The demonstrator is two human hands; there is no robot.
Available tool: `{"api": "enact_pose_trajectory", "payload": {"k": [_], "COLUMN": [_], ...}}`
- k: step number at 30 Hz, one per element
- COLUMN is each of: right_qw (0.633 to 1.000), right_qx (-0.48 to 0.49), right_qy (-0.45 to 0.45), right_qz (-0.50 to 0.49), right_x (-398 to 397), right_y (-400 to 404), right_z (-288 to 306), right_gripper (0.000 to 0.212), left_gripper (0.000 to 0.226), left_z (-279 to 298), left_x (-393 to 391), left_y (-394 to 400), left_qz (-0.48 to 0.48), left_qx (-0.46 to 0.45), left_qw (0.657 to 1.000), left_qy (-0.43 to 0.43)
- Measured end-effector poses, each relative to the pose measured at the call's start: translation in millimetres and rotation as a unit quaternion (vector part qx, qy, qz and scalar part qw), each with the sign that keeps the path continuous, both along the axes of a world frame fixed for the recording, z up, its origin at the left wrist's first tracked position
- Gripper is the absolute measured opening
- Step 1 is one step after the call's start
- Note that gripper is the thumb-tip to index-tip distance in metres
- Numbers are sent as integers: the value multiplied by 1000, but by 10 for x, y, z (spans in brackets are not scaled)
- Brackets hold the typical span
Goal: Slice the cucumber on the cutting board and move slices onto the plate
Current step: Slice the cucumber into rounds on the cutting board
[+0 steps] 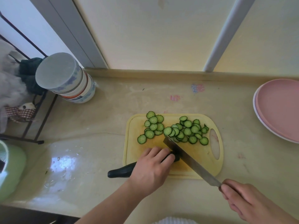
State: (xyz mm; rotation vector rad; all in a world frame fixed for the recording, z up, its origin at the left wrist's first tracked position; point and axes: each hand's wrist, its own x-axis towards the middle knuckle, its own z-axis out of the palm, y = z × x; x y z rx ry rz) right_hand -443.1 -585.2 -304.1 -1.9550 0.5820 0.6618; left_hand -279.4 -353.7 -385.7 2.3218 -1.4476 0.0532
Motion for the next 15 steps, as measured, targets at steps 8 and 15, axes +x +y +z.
{"api": "enact_pose_trajectory", "payload": {"k": [8,15], "right_qw": [998,999], "right_qx": [-33,-21], "right_qy": [-7,-22], "right_qz": [53,45], "right_x": [45,143], "right_y": [45,87], "right_z": [-90,-42], "right_gripper": [43,41], "left_gripper": [25,32], "left_z": [-85,-106], "left_x": [-294,-236], "left_y": [-7,4], "left_qz": [7,-18], "left_qx": [-26,-33], "left_qw": [1000,999], "left_qy": [4,5]}}
